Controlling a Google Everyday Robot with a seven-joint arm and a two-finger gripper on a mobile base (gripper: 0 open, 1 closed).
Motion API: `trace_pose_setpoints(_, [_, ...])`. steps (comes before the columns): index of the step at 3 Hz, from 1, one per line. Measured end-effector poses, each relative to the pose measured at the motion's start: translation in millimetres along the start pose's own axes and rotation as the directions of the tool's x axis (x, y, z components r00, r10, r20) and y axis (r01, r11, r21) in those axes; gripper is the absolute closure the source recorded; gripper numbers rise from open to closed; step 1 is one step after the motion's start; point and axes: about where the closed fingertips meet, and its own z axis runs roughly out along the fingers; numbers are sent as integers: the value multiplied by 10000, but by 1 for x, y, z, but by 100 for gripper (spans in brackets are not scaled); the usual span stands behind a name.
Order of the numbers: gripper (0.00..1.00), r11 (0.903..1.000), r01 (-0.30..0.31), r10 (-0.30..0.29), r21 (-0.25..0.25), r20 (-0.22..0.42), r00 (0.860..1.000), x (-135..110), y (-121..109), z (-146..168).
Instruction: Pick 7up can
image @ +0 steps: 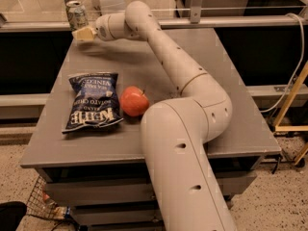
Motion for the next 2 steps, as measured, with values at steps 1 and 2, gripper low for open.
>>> trace_pose_setpoints(1, [100,9995,-116,109,-304,-247,9996,0,9,-14])
trace_pose_setpoints(2, [100,9964,-292,248,-802,-547,9982,-7,31,-47])
